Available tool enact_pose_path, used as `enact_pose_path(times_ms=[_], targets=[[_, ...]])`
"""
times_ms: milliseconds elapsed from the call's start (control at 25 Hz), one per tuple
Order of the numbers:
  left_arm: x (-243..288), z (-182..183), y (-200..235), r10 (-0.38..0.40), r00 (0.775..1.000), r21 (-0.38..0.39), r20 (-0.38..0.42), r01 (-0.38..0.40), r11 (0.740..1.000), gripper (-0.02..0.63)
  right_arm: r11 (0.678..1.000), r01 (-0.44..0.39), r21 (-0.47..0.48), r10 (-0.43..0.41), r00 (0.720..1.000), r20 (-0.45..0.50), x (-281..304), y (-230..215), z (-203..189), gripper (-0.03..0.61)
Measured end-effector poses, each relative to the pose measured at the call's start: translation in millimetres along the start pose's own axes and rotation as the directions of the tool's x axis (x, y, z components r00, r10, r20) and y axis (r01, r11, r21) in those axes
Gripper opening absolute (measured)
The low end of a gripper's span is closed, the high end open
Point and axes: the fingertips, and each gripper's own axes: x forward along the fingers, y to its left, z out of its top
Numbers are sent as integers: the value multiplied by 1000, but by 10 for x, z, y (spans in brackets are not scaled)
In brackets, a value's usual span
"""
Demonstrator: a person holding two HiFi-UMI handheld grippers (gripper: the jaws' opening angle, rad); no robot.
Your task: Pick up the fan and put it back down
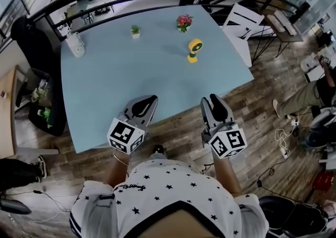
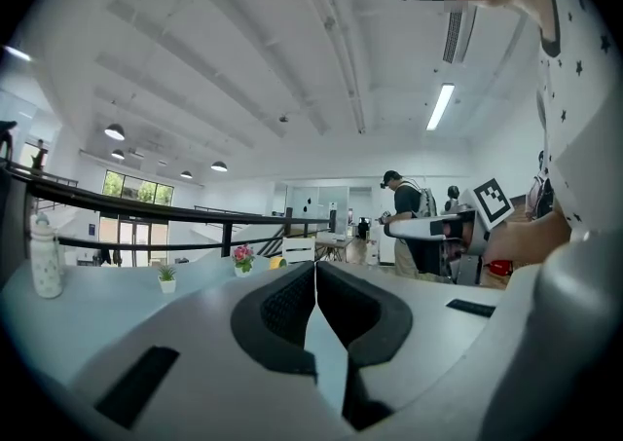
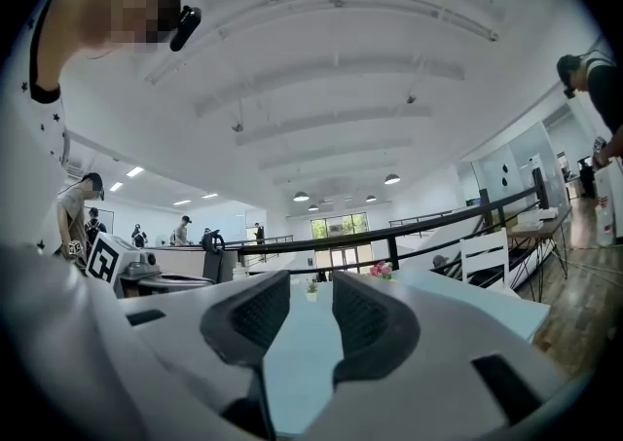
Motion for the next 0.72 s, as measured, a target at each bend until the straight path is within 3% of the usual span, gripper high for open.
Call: enact_pose_path(times_ms=[360, 720], targets=[[60, -78, 122, 15, 1000, -30, -18, -15, 999, 28, 1000, 14, 5, -14, 999, -30, 142, -103, -66, 128], [290, -81, 299, 87, 995, -55, -39, -89, 995, 29, 999, -1, 34, 2, 999, -50, 507, -502, -155, 141]])
